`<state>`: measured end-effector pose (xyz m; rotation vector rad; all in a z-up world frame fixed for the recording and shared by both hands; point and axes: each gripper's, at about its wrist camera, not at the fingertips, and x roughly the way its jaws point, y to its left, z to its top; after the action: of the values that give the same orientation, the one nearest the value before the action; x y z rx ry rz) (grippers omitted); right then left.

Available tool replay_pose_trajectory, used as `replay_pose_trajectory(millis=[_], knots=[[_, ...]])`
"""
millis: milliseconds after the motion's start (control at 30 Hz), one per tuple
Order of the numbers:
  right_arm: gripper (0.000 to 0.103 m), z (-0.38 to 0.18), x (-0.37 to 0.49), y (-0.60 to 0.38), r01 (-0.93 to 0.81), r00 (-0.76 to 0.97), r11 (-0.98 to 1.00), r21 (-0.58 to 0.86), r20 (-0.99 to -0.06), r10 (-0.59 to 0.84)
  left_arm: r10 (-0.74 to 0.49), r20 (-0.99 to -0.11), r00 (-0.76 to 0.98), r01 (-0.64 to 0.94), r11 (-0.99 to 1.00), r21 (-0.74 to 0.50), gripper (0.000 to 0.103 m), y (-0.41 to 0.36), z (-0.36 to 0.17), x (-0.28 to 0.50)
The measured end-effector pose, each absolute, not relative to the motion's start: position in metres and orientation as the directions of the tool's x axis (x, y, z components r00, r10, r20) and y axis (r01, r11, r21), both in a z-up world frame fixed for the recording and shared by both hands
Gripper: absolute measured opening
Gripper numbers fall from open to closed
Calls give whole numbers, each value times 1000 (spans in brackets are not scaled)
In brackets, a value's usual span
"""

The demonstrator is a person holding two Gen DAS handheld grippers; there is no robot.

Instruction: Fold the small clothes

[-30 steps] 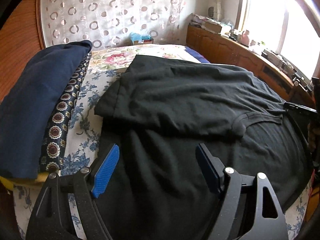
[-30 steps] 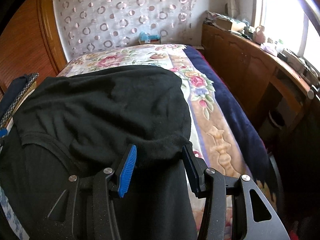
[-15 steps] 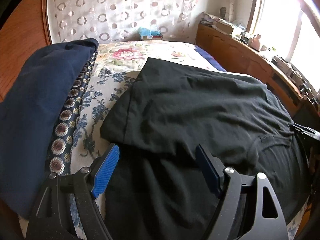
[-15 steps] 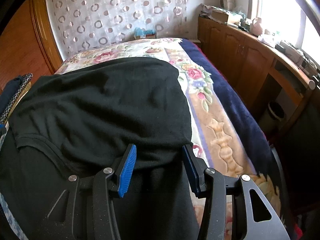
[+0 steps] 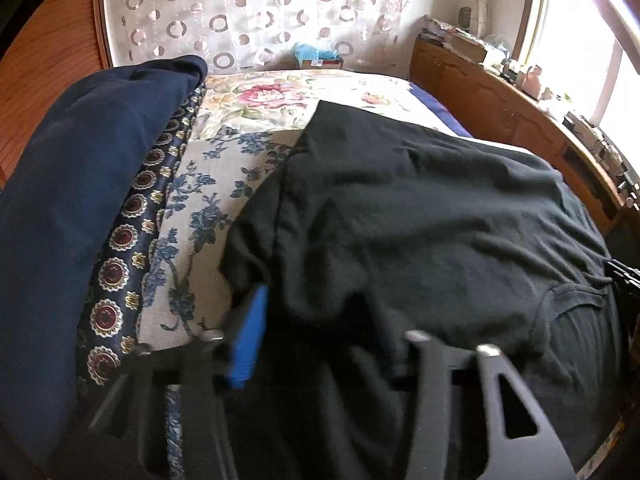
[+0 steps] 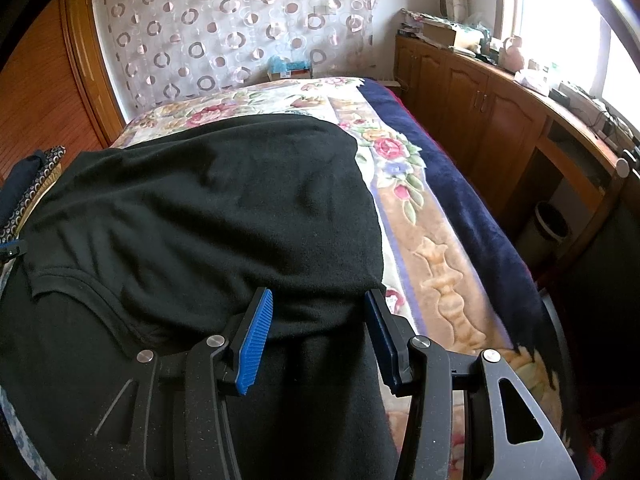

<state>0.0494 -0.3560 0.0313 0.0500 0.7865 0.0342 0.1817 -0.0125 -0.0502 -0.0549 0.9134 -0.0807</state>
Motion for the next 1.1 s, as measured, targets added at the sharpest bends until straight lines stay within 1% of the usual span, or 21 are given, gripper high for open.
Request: replay_pose_trajectory(millis=[33,67,100,200,600,900,1100], knots=[[49,31,49,-356,-12,706,998,58,-707,49,-102,-784,613,54,995,-87,30,-11,-50,181],[49,31,50,-356,-11,706,998,57,-707,49,-116,-783,611,62,993,-99,20,-10,-49,182],[49,31,50,-356,-12,706,998,57,-707,49,-130,-780,612,69,991,-112,16,-9,-48,181],[49,31,50,-356,-11,706,998,57,-706,48,-135,-761,634,91,991,-101,13,-12,-39,176],[49,30,50,-356,-5,708,999,45,-705,35,-176,-651,738,127,984,-123,11,-20,-2,146],[49,36,52,-379,1,720,989,145,-687,100,-204,-637,744,141,979,-148,11,-19,-2,138],[48,30,67,-381,-16,699,991,133,-707,106,-202,-638,743,141,979,-145,11,-20,-6,136]])
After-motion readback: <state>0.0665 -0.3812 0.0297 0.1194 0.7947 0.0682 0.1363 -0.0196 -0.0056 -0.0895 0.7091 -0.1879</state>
